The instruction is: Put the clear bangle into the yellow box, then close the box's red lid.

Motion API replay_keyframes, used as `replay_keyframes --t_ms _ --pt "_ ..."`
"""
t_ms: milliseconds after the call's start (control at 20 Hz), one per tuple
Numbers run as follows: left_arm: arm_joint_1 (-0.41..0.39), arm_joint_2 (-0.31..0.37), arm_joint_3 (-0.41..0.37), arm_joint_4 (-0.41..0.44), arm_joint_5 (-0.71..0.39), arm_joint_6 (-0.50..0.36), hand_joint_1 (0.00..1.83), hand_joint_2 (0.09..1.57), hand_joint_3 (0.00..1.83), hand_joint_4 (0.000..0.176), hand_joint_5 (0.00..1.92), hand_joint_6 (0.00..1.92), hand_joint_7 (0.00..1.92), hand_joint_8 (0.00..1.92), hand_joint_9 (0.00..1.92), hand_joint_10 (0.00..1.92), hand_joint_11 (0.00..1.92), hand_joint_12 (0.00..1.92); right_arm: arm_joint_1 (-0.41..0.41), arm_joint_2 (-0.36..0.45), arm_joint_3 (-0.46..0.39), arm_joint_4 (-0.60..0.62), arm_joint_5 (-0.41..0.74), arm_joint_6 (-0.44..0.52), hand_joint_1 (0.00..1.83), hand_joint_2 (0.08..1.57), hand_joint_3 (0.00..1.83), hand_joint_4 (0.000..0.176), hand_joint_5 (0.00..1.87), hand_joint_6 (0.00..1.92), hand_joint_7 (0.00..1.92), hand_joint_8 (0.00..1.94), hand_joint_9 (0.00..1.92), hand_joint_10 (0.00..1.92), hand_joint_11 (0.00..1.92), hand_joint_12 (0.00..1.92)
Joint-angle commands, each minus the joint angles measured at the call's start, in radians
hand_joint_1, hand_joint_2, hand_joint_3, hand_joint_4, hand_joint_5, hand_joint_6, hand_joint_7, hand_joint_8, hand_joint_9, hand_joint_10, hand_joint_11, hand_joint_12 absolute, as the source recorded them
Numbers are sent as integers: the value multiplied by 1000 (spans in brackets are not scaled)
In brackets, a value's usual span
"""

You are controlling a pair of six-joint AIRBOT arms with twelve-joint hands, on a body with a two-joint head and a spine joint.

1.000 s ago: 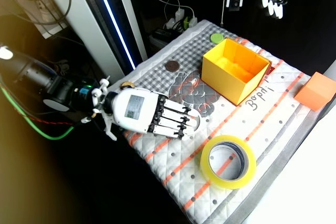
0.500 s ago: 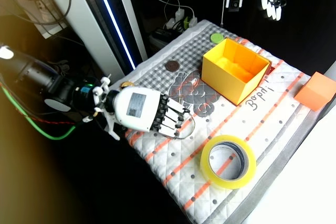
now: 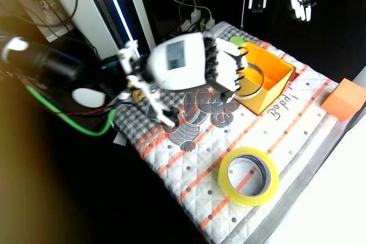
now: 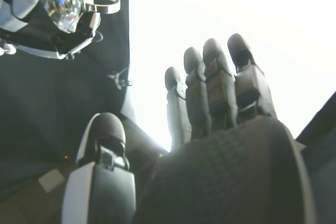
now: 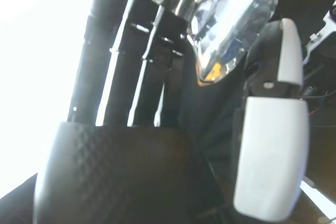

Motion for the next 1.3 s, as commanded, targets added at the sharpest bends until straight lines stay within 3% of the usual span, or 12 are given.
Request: replay_keyframes --t_ms 0,50,100,150,350,450,500,550,600,800,1150,1250 --pt "-15 -1 9 -1 -131 -8 252 1142 1 106 416 0 394 0 332 0 1 727 31 -7 7 24 148 10 1251 1076 0 0 981 938 1188 682 1352 112 1234 547" --pt "-16 -2 10 -1 -129 -8 283 1139 0 93 424 3 394 1 329 0 0 733 39 -32 17 23 129 10 1253 1067 3 0 1004 891 1194 684 1375 56 1230 564" --pt "-18 -4 12 -1 -127 -8 299 1133 0 84 440 5 398 1 329 0 0 712 46 -58 27 23 109 10 1364 1060 4 0 971 937 1116 666 1192 708 1200 589" --pt "-21 -8 15 -3 -127 -8 287 1137 1 72 456 9 403 2 326 0 0 705 52 -80 36 23 86 10 1382 1076 0 0 925 994 1054 752 1128 896 1192 605" --pt "-38 -25 26 -9 -114 -9 251 1153 0 110 393 0 356 1 315 1 0 673 57 -134 57 23 40 9 1396 1051 0 0 984 858 1144 580 1157 905 1194 758" --pt "-41 -26 27 -9 -111 -10 293 1140 0 116 387 4 357 2 311 0 0 663 57 -138 58 23 29 9 1389 1073 0 0 944 896 1110 661 1077 1044 866 943" --pt "-41 -26 27 -9 -111 -11 238 1138 0 138 369 0 349 0 307 0 0 635 57 -139 59 23 27 9 1258 1095 6 0 937 997 1091 806 998 509 617 927" --pt "-41 -26 28 -9 -109 -14 223 1143 0 138 366 0 348 0 303 0 0 601 57 -141 61 23 23 9 1162 1133 0 0 920 1052 1002 332 1000 226 559 888" --pt "-41 -26 28 -9 -108 -15 210 1147 2 132 369 1 347 0 300 0 0 592 57 -142 62 23 22 9 1023 1081 0 0 698 391 825 94 845 66 477 797" --pt "-42 -27 31 -9 -105 -17 179 1162 2 136 342 0 360 2 329 3 0 610 58 -146 67 21 16 9 473 1061 0 28 196 2 299 0 372 0 118 974" --pt "-41 -16 30 14 -98 -56 216 1168 1 128 380 0 390 1 364 2 0 686 61 -145 56 23 36 7 86 1141 0 54 0 0 124 2 108 4 0 178" --pt "-39 3 13 45 -98 -67 205 1161 0 106 420 8 406 3 369 2 0 710 58 -99 34 43 76 7 64 1138 0 108 0 0 192 3 219 9 0 735"
